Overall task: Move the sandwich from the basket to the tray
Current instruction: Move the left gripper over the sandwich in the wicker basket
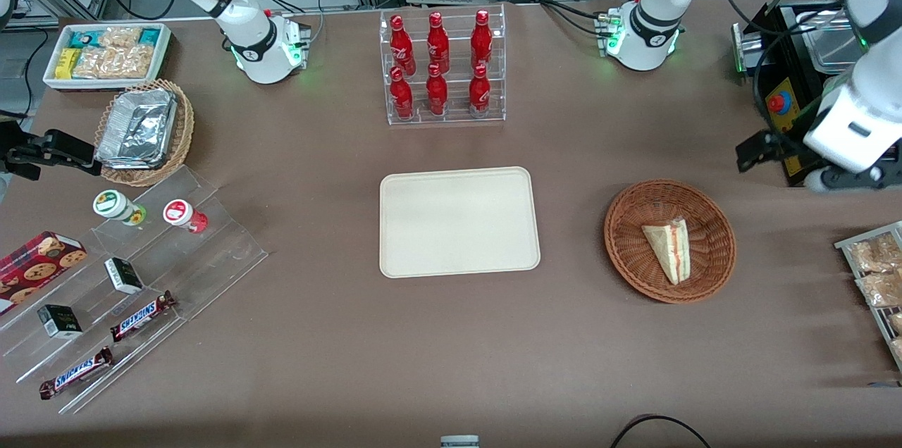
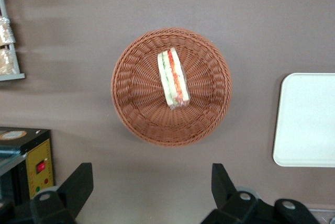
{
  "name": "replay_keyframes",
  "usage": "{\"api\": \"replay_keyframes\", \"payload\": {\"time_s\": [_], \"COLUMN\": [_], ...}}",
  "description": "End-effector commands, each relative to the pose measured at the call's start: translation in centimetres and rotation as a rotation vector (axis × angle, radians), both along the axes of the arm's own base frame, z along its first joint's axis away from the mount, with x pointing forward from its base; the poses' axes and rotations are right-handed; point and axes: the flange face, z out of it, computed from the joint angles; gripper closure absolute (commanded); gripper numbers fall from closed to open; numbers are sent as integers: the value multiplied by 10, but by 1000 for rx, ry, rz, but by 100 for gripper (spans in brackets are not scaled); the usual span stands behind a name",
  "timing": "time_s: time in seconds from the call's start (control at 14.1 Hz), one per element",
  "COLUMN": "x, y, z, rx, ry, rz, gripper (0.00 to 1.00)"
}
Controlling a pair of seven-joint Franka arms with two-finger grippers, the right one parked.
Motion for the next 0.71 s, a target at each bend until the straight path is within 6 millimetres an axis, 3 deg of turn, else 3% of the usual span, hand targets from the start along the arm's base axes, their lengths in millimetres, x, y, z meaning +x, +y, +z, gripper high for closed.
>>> {"api": "replay_keyframes", "payload": {"time_s": [0.0,0.43,0.64], "x": [19,31,22], "y": [-5,-9,-15], "z": [-40,-138,-175], "rx": [-1,-6,-10], "ry": [2,-41,-71], "rz": [-10,73,109], "gripper": [0,0,0]}}
